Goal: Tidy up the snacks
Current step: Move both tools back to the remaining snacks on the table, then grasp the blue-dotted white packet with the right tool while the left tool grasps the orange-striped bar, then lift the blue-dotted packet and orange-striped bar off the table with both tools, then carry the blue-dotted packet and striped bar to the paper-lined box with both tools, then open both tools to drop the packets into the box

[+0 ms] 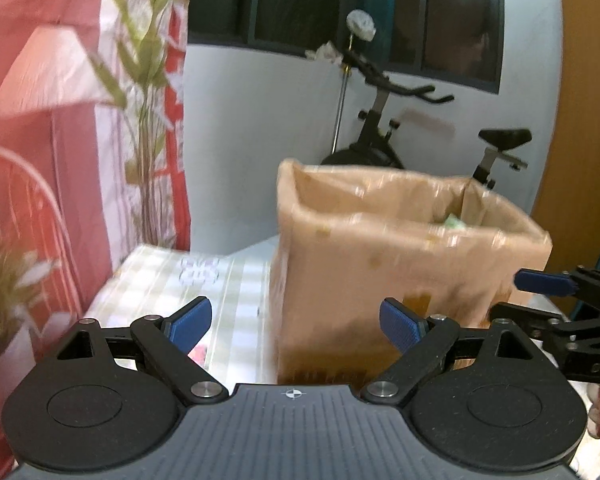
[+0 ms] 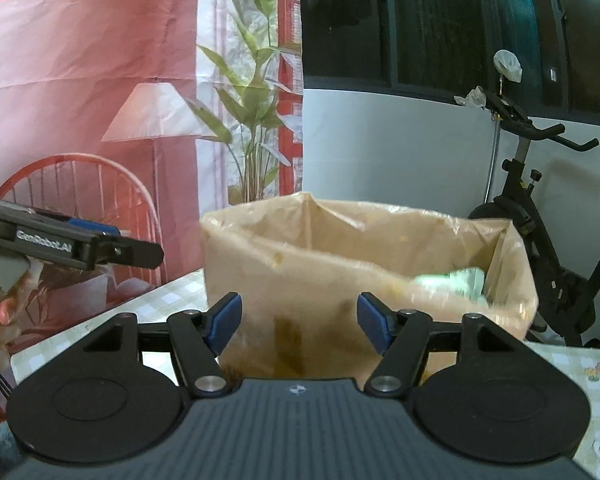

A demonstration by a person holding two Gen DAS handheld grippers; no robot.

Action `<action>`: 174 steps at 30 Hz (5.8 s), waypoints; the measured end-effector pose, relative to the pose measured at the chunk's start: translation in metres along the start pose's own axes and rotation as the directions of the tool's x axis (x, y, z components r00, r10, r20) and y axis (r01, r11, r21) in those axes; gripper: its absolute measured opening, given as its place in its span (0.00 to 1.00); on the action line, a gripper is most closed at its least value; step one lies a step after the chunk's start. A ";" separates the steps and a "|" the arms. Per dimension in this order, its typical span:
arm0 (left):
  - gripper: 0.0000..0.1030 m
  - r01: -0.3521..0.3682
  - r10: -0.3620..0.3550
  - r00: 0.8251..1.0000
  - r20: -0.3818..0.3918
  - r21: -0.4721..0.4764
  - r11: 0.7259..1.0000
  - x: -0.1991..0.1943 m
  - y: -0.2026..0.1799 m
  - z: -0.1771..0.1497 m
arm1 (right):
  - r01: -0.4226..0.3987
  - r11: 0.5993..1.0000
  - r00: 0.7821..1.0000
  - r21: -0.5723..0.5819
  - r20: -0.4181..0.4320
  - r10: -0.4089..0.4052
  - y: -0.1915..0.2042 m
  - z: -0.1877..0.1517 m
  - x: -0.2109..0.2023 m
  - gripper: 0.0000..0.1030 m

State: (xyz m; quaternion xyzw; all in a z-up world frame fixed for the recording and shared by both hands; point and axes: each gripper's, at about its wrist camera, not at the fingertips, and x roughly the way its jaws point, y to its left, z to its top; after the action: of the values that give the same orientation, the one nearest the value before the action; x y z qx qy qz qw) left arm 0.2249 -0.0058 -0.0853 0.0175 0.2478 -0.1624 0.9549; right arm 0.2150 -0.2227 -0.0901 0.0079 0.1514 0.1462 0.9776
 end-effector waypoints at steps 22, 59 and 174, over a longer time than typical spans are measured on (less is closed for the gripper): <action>0.81 0.004 -0.005 0.979 -0.202 -0.004 1.000 0.045 0.004 -0.079 | 0.072 0.983 0.960 0.167 -0.280 -0.022 -0.036 -0.107 0.024 0.65; 0.38 -0.079 0.060 0.954 -0.292 -0.055 0.995 0.106 0.006 -0.104 | 0.237 0.918 0.945 0.318 -0.296 -0.141 -0.062 -0.144 0.071 0.62; 0.64 0.047 -0.050 0.997 0.055 0.049 0.998 0.123 -0.065 0.097 | 0.125 0.979 0.972 0.163 -0.217 -0.088 -0.099 0.054 0.100 0.51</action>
State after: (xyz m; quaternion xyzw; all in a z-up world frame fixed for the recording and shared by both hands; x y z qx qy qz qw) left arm 0.3511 -0.1156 -0.0560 0.0297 0.2171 -0.1920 0.9566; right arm 0.3503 -0.2869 -0.0741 0.0706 0.2656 0.0796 0.9582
